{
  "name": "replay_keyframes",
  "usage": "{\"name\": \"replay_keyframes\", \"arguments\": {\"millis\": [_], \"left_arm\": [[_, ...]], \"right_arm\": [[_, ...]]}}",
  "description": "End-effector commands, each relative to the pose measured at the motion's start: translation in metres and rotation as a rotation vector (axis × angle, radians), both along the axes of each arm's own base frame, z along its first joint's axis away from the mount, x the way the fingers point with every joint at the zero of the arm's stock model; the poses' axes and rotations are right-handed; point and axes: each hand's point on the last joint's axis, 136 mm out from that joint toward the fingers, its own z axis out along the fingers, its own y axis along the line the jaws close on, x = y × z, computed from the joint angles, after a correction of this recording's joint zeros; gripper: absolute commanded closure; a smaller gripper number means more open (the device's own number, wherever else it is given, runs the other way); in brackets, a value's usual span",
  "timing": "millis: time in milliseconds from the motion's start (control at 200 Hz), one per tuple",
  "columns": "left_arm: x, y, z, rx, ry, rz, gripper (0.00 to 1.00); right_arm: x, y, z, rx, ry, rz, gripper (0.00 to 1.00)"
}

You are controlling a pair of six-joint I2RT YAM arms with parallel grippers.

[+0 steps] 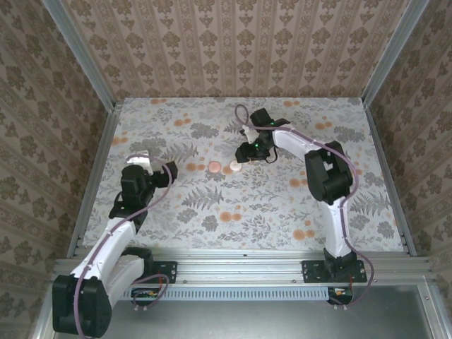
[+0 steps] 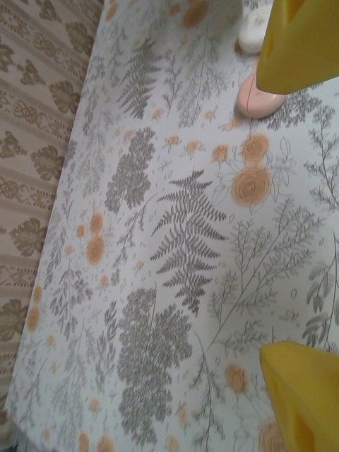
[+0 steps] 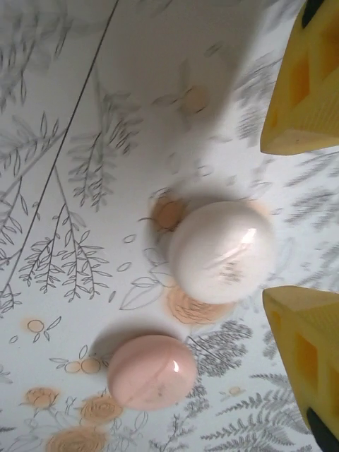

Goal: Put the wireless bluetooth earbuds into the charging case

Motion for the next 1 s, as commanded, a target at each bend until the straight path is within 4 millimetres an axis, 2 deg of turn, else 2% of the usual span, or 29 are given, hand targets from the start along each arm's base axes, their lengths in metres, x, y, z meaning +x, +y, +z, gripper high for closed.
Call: {"name": "replay_keyframes", "arguments": {"millis": [0,85,160,195,285,340,360,460,550,635,705,730,825,915,955,995], "left_arm": [[0.002,0.024,0.019,0.150,-0.030,0.083,0.08],[0.002,0.047,0.023,0.271,-0.033,0.174,0.07],[0.001,0.068,0.020,0.328,-0.025,0.261,0.06],[0.002,0.072,0.017,0.334,-0.026,0.277,0.01],[0.004,0.080,0.002,0.343,-0.026,0.297,0.00],[0.007,0.083,-0.004,0.341,-0.036,0.306,0.00],[0.009,0.083,-0.007,0.341,-0.039,0.304,0.00],[0.018,0.084,-0.014,0.337,-0.082,0.311,0.00],[0.030,0.085,-0.021,0.348,-0.075,0.314,0.00],[0.043,0.084,-0.035,0.379,-0.039,0.301,0.00],[0.052,0.081,-0.047,0.388,-0.051,0.286,0.00],[0.057,0.079,-0.045,0.393,-0.080,0.281,0.00],[0.066,0.070,-0.046,0.450,-0.104,0.240,0.00],[0.071,0.069,-0.071,0.440,-0.105,0.226,0.00],[0.072,0.072,-0.066,0.458,-0.132,0.255,0.00],[0.071,0.069,-0.072,0.442,-0.081,0.233,0.00]], "right_arm": [[0.014,-0.027,0.070,-0.021,-0.267,-0.100,0.37],[0.005,-0.056,0.085,-0.067,-0.379,-0.170,0.24],[-0.004,-0.087,0.087,-0.126,-0.454,-0.249,0.11],[-0.009,-0.102,0.087,-0.155,-0.484,-0.287,0.00],[-0.023,-0.146,0.093,-0.234,-0.569,-0.408,0.00],[-0.032,-0.169,0.088,-0.268,-0.594,-0.469,0.00],[-0.037,-0.177,0.093,-0.268,-0.618,-0.493,0.00],[-0.049,-0.204,0.094,-0.264,-0.695,-0.573,0.00],[-0.060,-0.218,0.094,-0.288,-0.769,-0.598,0.00],[-0.069,-0.234,0.092,-0.358,-0.802,-0.629,0.00],[-0.073,-0.242,0.090,-0.406,-0.815,-0.632,0.00],[-0.073,-0.244,0.090,-0.416,-0.826,-0.633,0.00],[-0.072,-0.250,0.082,-0.425,-0.863,-0.629,0.00],[-0.068,-0.250,0.076,-0.401,-0.915,-0.625,0.00],[-0.066,-0.249,0.073,-0.384,-0.937,-0.615,0.00],[-0.064,-0.248,0.070,-0.374,-0.962,-0.606,0.00]]}}
